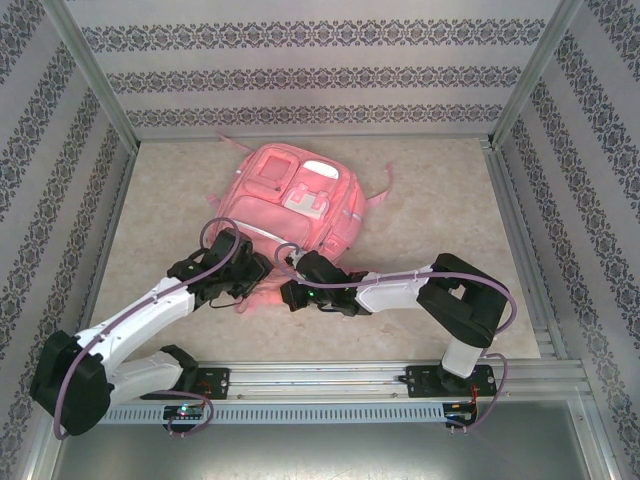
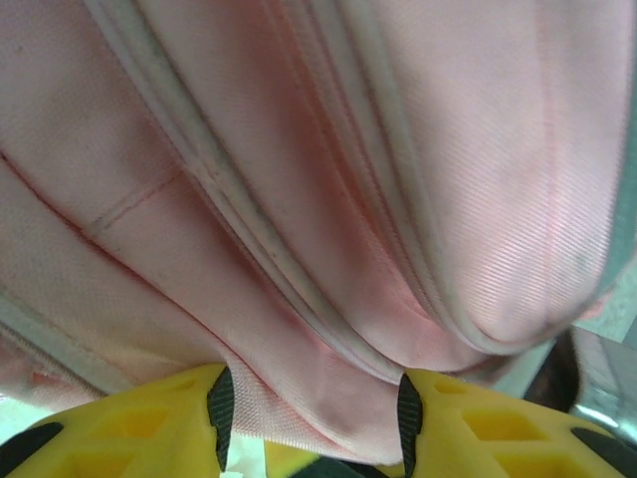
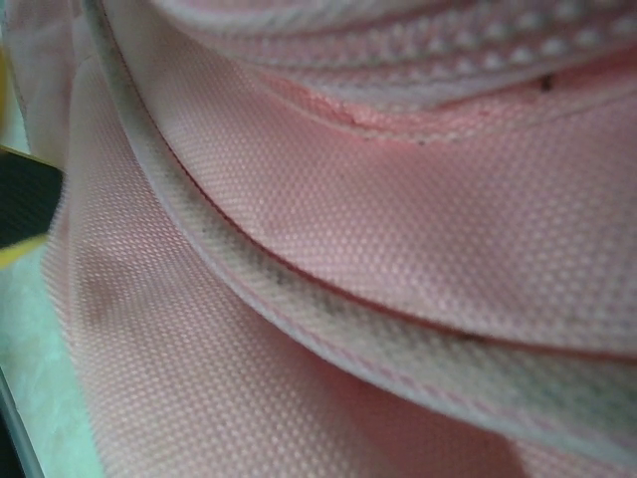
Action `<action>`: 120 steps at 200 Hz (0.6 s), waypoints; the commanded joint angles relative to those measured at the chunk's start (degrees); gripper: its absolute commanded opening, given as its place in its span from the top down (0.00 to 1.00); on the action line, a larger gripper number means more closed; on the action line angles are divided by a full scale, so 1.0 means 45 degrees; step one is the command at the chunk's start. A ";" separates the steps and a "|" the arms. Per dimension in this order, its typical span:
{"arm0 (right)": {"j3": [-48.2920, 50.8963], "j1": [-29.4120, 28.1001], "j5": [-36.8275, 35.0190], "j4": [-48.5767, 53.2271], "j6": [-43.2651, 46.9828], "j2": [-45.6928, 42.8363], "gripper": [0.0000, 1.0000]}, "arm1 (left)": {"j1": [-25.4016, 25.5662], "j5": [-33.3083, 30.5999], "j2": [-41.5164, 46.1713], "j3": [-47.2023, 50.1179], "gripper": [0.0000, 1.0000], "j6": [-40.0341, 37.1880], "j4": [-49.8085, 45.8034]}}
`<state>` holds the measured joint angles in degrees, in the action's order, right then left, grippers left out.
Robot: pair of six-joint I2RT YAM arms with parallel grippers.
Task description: Pack the student bag
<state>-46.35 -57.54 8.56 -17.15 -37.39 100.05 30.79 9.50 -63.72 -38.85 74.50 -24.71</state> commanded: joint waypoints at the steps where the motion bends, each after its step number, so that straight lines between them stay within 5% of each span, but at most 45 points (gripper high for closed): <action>1: -0.0176 -0.0086 -0.0179 -0.0722 -0.0121 0.0194 1.00 | 0.0151 0.0016 -0.0481 0.0269 0.57 0.0635 0.0710; 75: 0.0539 -0.0065 -0.1211 0.0218 0.0360 -0.0684 1.00 | -0.0320 -0.0818 -0.1148 0.0478 1.00 0.0268 0.1063; 120: 0.1316 0.0649 -0.1632 0.1207 0.0735 -0.1478 1.00 | -0.0869 -0.0933 -0.0813 0.0757 1.00 -0.0096 0.0716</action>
<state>-43.18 -57.14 4.45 -15.51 -35.90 96.57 29.23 8.38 -68.10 -37.06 75.42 -21.67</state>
